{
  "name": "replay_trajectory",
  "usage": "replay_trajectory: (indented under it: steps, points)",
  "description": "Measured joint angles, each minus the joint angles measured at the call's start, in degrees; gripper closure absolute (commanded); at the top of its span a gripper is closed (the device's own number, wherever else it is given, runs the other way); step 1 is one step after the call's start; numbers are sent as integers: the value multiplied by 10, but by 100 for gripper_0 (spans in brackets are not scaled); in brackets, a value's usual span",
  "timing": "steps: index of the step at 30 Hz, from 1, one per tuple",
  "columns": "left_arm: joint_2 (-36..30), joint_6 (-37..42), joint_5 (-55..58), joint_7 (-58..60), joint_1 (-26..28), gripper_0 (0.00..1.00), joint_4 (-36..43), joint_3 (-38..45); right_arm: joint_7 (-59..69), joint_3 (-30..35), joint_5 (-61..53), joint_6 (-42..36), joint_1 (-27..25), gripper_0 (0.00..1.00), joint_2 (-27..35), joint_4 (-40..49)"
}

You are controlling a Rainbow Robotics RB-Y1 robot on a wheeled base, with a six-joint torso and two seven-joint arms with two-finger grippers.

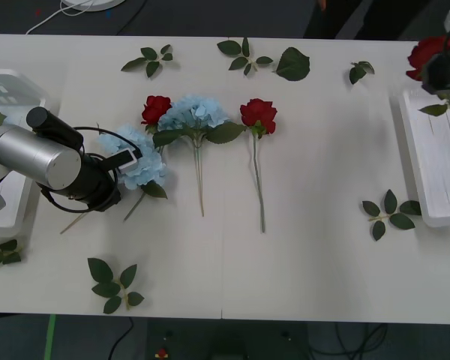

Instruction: Place the red flowers into the right box and the blue flowers into the left box. If a person shows an open palm, hand one flower to the person first, then continue sorting.

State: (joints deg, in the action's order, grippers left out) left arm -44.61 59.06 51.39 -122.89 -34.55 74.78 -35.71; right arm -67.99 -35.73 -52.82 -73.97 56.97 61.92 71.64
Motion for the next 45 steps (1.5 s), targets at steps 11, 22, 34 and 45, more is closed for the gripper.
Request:
replay_trajectory:
  steps: [11, 22, 34, 45]
  points:
    - [0, -3, 0, 0, 0, 100, -1, 0, -148, 0, -43, 72, 1, 100, 62, -140]
    - [1, 54, -2, 0, 5, 100, 11, 150, -211, 0, 26, 212, 1, 100, 28, -290]
    - [1, 340, -5, 0, 11, 100, 100, 567, -211, 0, 83, 262, 1, 0, -14, -341]
    - [-20, 260, -43, 0, 29, 100, 100, 679, -211, -10, 80, 280, 2, 0, -15, -341]
